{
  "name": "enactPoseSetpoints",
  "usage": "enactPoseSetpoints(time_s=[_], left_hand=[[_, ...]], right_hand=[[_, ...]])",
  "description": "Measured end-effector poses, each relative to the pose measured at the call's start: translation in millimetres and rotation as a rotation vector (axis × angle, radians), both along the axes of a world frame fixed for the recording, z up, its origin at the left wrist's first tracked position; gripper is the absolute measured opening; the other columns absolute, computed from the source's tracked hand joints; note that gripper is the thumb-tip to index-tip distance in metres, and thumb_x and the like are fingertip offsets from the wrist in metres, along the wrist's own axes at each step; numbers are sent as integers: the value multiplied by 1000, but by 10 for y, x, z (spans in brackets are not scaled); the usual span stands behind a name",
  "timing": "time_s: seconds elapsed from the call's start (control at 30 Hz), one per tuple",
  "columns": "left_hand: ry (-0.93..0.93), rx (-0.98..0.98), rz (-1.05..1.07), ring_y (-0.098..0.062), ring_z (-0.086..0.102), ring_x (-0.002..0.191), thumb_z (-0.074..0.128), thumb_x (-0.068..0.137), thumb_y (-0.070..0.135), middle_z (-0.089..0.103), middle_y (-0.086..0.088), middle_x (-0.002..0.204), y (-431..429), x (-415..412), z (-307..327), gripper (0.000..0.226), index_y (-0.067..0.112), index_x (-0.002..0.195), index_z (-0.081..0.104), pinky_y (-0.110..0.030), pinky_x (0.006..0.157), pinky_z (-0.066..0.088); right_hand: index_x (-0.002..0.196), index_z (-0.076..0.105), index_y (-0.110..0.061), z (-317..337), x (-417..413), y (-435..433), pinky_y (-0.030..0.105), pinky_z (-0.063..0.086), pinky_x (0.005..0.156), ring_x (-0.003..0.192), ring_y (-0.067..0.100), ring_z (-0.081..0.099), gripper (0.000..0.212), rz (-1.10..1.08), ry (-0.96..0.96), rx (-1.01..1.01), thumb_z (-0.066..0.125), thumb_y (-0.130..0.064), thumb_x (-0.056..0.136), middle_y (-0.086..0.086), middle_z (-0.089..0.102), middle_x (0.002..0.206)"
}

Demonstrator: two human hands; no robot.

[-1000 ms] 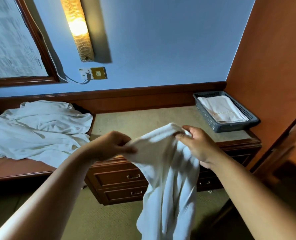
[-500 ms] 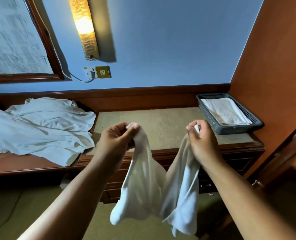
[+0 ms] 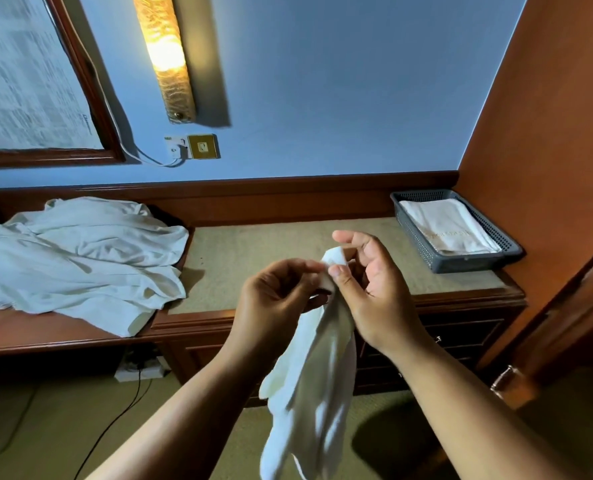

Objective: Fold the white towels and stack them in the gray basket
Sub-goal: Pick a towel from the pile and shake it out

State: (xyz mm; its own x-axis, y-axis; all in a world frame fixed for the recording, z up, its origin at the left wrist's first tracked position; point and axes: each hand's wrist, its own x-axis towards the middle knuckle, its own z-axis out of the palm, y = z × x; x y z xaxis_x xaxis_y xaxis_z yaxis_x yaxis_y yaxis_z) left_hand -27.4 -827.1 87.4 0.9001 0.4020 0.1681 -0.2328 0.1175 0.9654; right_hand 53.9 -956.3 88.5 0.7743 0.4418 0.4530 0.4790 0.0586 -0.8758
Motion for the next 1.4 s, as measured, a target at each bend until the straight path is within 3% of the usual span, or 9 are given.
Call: enactPoseSetpoints(time_s=[0.13,0.3,0.5,0.63,0.77,0.9,1.17,1.33,1.4], left_hand=[[-31,57,-20,-20,75,94,53,92,-21,77,-10,101,-20,-34,-36,36,5,111,69,-25,84,57],[-44,338,130,-16,72,76,65,92,-4,76,-3,84,53,25,-38,20,13,99,73,-28,75,58],[-83,692,241,-12,64,83,77,88,18,65,8,87,141,37,66,8,25,90,75,-17,72,50],[-5,541,63,-11,68,103,73,91,23,64,10,118,160,88,87,7,27,88,69,-37,90,59],[99,525,7,-14,72,76,70,94,18,75,2,85,171,112,128,3,19,92,69,-45,75,60],[120,544,8,-28,70,80,73,91,21,73,-4,82,180,139,123,4,18,88,71,-56,75,58],[99,663,20,-19,71,74,77,88,21,74,0,78,206,144,144,8,18,83,71,-48,69,60],[147,680,-46,-12,68,72,75,89,16,70,2,78,327,225,148,20,21,104,65,-32,65,58],[219,812,-66,-3,62,64,71,92,19,65,4,71,411,267,153,8,20,99,66,-21,60,51]], right_hand=[[119,59,-23,45,35,-41,28,55,83,92,16,71,33,-35,50,53,71,-10,91,-2,73,100],[105,63,-21,49,25,-71,22,54,80,94,10,71,22,-32,34,3,73,-11,88,-3,74,97],[97,62,-23,57,20,-57,18,52,75,87,7,70,17,22,72,15,69,-8,90,-4,73,92],[87,59,-19,28,52,-67,19,51,67,75,7,66,20,13,90,-7,71,-3,89,-1,70,79],[83,60,-20,-18,71,-89,21,51,65,71,6,65,20,22,142,-8,73,-6,88,0,70,76],[88,63,-18,-112,74,-123,20,50,66,73,5,63,13,49,202,-19,70,-7,91,-6,67,76],[95,66,-26,-352,15,-221,25,52,68,78,10,68,9,191,229,-173,64,-35,95,-1,71,88],[91,60,-22,-324,157,-166,21,47,62,73,5,58,18,60,100,-216,54,-37,99,-6,61,81],[89,57,-22,-291,204,-100,20,43,60,67,3,52,20,58,56,-196,51,-37,102,-10,56,74]])
